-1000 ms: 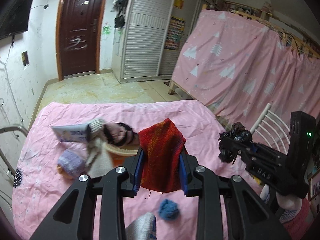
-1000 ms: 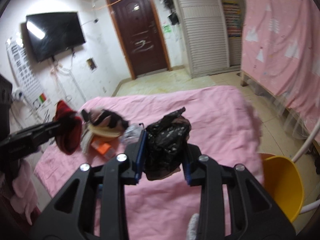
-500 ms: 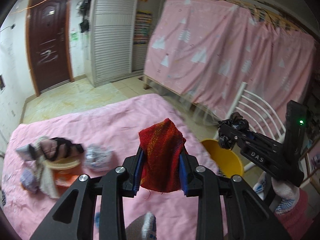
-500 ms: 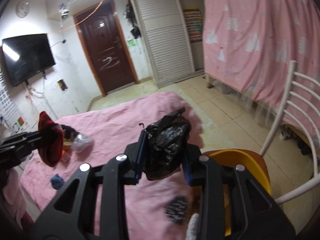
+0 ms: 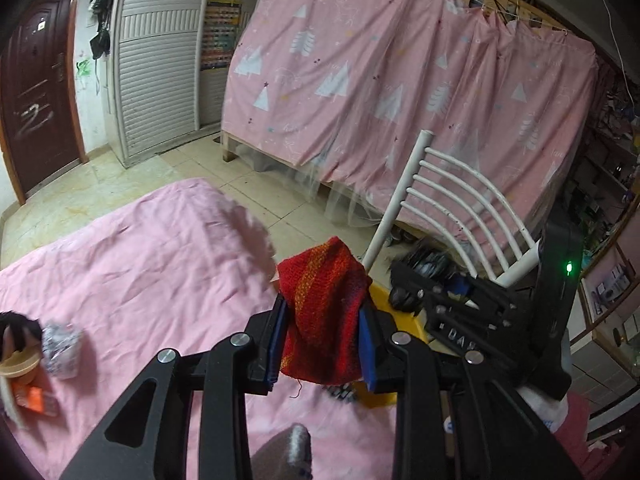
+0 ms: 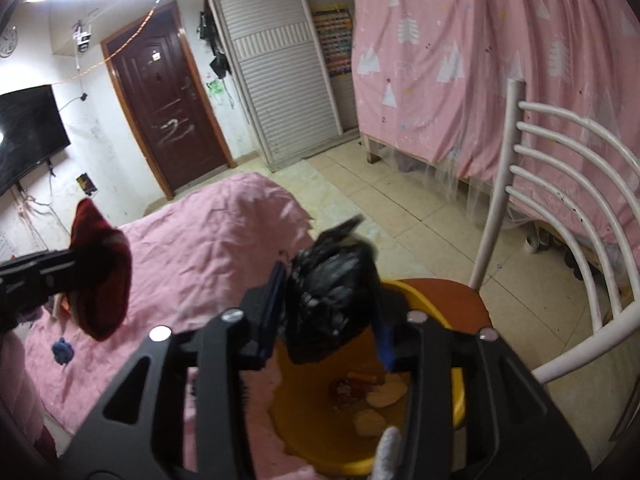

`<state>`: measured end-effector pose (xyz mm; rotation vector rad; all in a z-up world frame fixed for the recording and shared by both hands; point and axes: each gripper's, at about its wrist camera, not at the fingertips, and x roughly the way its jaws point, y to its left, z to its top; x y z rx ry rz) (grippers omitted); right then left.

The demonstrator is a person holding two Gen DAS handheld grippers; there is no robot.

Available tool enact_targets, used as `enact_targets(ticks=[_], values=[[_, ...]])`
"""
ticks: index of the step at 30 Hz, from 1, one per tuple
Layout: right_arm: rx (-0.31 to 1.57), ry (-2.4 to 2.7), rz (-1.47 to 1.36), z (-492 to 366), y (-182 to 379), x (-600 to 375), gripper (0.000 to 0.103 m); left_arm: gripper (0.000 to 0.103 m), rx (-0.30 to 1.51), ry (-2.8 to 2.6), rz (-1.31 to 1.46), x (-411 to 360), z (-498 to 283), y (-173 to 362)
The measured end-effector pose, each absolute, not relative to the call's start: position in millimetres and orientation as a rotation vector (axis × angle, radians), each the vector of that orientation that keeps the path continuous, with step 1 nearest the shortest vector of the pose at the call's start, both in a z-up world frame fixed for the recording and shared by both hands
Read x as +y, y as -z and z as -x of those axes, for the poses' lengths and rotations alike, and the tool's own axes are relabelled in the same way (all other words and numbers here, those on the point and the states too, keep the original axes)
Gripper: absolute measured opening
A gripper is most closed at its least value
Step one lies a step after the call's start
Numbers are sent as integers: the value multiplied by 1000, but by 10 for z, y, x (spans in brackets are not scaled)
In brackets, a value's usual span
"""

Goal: Collect trash
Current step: 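Carry bag and red cloth to the yellow bucket and release both, then return to the bed and grasp the blue sock with the left tool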

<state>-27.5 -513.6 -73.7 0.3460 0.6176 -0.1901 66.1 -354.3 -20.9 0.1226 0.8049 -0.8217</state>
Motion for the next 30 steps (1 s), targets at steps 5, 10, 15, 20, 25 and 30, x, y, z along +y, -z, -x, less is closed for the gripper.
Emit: enact_targets(ticks=[5, 10, 15, 20, 25, 30], values=[[604, 220, -401, 360, 807, -5365, 49, 26, 810, 850, -103, -3879, -705, 284], [595, 236, -445, 409, 850, -5523, 53, 58, 824, 871, -112, -4071, -683, 356], [590, 232, -452, 412, 840, -5540, 55, 66, 819, 870, -132, -4083, -604, 384], [594, 224, -442, 392, 813, -5459, 55, 67, 826, 849, -103, -3918, -645, 362], [593, 201, -417, 313, 742, -5317, 60, 68, 792, 835, -80, -3692, -620, 278], [597, 153, -378, 193, 650, -5051, 60, 70, 770, 798, -61, -3384, -606, 196]])
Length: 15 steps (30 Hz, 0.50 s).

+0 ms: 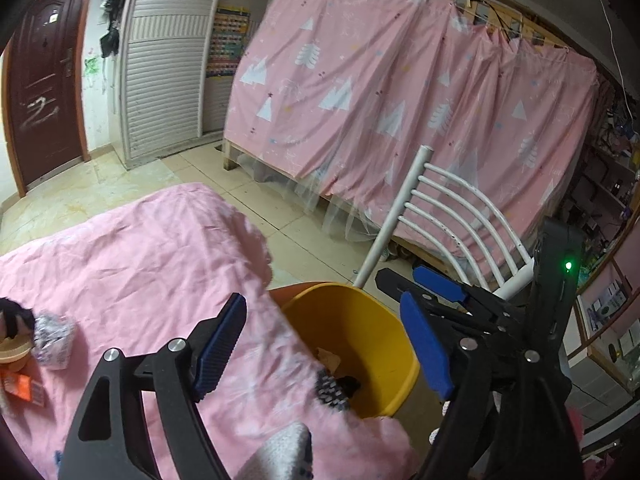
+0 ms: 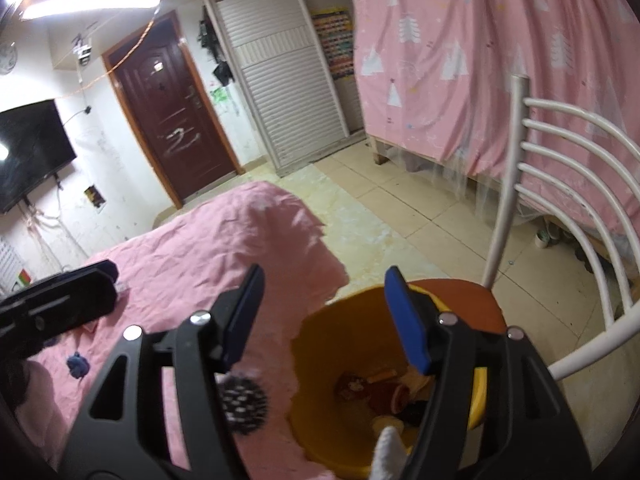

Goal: Collect trash
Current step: 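Return to the bed and grasp the blue sock with the left tool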

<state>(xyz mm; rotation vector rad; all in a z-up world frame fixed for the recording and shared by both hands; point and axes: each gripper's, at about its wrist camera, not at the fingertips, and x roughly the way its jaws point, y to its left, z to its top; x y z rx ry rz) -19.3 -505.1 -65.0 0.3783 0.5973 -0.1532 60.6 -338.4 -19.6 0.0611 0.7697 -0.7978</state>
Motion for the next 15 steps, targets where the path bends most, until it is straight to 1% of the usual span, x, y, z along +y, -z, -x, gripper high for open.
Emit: enact_targets(ticks=[2, 6, 11, 15], values=[[599, 131, -363, 139, 613, -4926, 61, 70, 760, 774, -57, -3244, -593, 165], [602, 93, -340, 41, 549, -4710, 65, 71, 742, 723, -44, -2928, -607, 129], [617, 51, -311, -62, 505, -4442, 66, 77, 732, 655, -15, -2480, -631, 104], [634, 11, -286, -161, 493, -4219, 67, 79, 731, 611, -5, -2188, -641, 113]])
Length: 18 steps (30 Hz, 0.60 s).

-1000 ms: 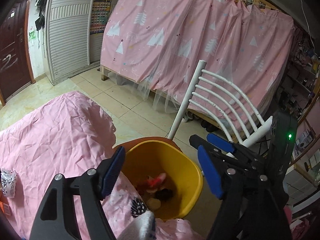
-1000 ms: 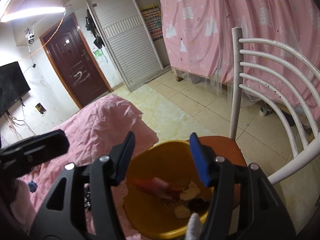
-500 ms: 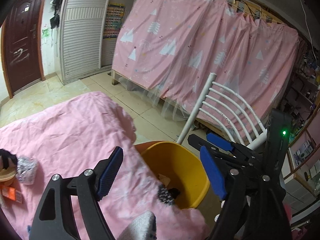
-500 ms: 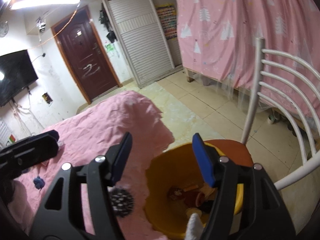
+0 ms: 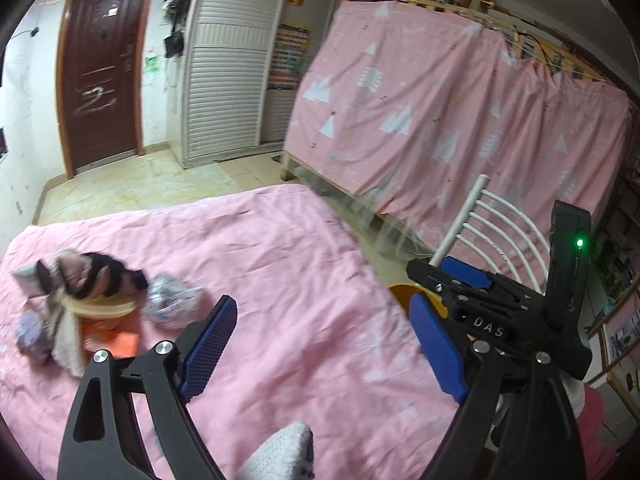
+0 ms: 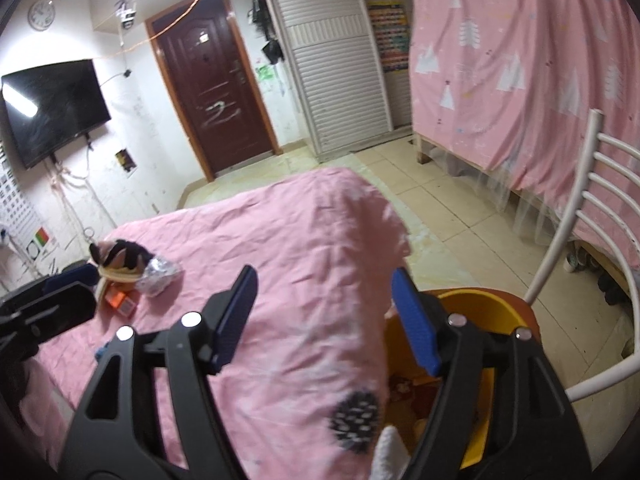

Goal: Collect trash
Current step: 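Return to the bed and grasp the blue sock with the left tool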

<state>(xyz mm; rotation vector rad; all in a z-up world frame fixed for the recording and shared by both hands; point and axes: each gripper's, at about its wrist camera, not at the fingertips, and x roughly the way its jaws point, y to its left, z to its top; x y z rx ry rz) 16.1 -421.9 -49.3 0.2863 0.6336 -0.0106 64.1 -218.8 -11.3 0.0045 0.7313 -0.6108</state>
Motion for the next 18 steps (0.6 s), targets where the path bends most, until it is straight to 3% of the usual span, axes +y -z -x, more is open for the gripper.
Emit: enact_targets(ticks=[18], values=[[699, -150, -168, -528, 458, -3378, 78, 78, 821, 475, 7, -1330, -698, 583]])
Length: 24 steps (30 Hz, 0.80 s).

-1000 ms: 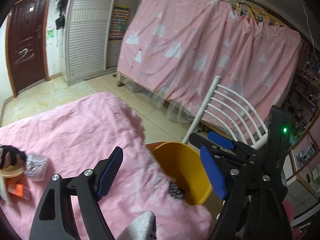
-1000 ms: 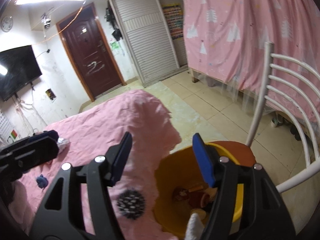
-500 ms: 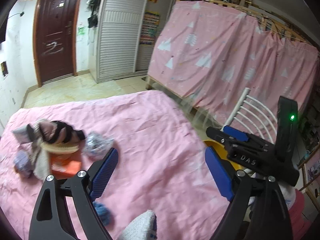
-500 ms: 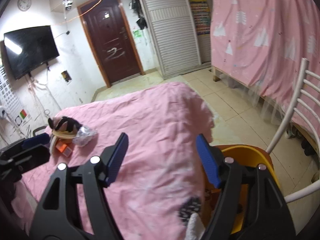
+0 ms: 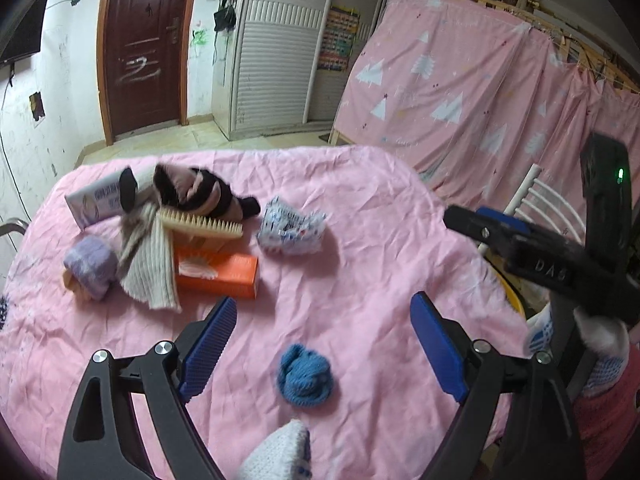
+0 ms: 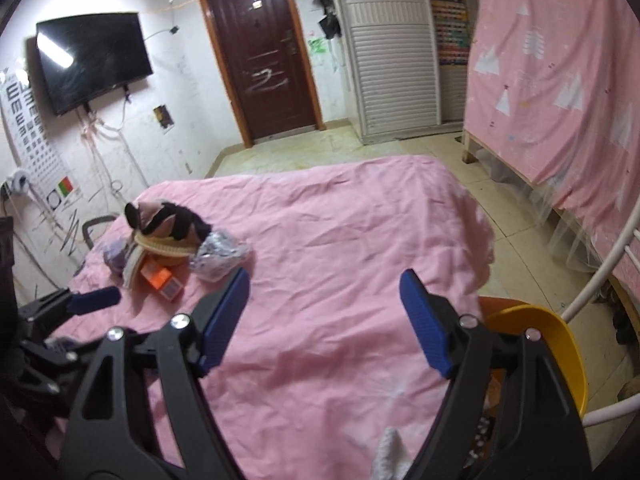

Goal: Collect trash
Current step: 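Return to the bed and grasp the blue sock with the left tool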

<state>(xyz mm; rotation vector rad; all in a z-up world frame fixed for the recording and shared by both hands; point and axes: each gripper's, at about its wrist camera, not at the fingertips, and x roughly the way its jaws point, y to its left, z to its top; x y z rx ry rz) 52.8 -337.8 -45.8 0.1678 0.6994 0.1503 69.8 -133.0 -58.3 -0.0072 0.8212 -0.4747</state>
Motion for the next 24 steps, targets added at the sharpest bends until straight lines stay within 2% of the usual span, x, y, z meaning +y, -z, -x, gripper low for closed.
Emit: enact_targets(ticks=[4, 6, 10, 12, 14, 24], values=[[711, -176, -143, -600, 469, -3214, 81, 64, 849, 478, -13, -1334, -703, 725], [719, -184, -131, -643, 474, -3146, 81, 52, 872, 489, -22, -1337, -711, 804], [743, -202, -112, -740, 506, -3021, 83, 38, 906, 530, -50, -1374, -696, 907], [751, -208, -107, -775, 520, -2978, 84, 25, 918, 539, -74, -1400, -685, 960], [765, -217, -92, -826, 544, -2905, 84, 18, 912, 536, -87, -1397, -676, 972], [821, -279, -13, -1117, 632, -2516, 85, 16, 892, 559, -27, -1183, -688, 920]])
